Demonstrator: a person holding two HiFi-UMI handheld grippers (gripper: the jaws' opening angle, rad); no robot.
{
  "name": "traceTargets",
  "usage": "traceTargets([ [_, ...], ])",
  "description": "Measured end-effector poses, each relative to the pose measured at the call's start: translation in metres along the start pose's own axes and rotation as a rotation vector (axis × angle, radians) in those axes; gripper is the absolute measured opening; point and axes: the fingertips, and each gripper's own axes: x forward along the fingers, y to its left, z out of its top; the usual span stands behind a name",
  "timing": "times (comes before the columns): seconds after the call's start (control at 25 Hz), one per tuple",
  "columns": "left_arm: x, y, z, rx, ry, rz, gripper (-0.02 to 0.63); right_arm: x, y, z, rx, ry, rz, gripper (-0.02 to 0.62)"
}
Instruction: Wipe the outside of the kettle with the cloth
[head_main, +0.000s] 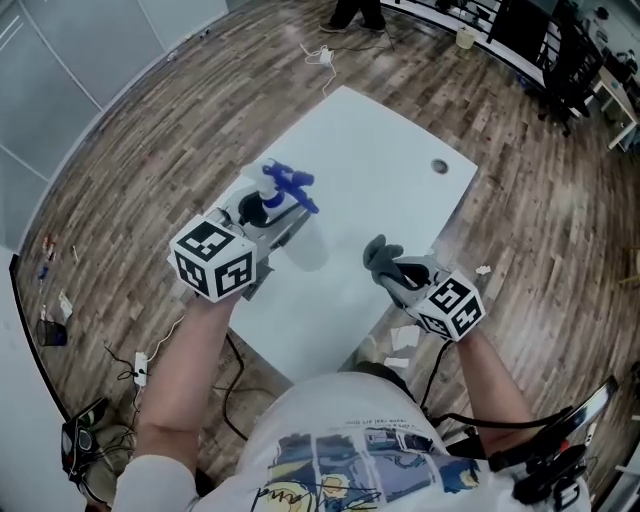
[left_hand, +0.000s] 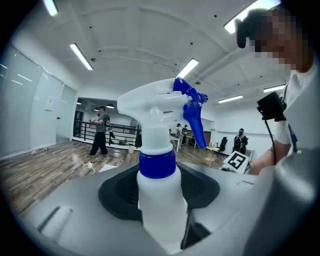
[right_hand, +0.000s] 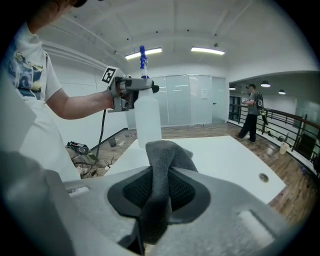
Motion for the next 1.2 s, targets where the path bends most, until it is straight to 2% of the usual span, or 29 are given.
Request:
traceTargets([
  [0.28, 0.031, 0.062, -0.075, 0.029, 0.048, 0.185, 0.204, -0.027, 0.005, -0.015, 0.076, -0.015, -0.062, 0.074],
  [0.48, 0.044, 0.094, -0.109, 0.017, 0.033, 0.280, 0.204, -0.043, 0.010, -0.023, 0.105, -0.005, -0.099, 0.074],
  [0.76, 0.059, 0.099, -0.130, 0.032, -0.005, 0.318, 0.206, -0.064, 0.014, -0.035, 0.128, 0.018, -0.098, 0.074],
  [1.04, 0.067, 0.095, -0.137, 0.108, 0.019, 0.346, 0.212, -0.065, 0.019, -0.033, 0.118, 0.017, -0.063, 0.074],
  [1.2, 0.070, 0.097, -0.140, 0.115, 0.031, 0.359, 0.224, -0.059, 0.022, -0.029, 0.102, 0.011, -0.042, 0.075],
])
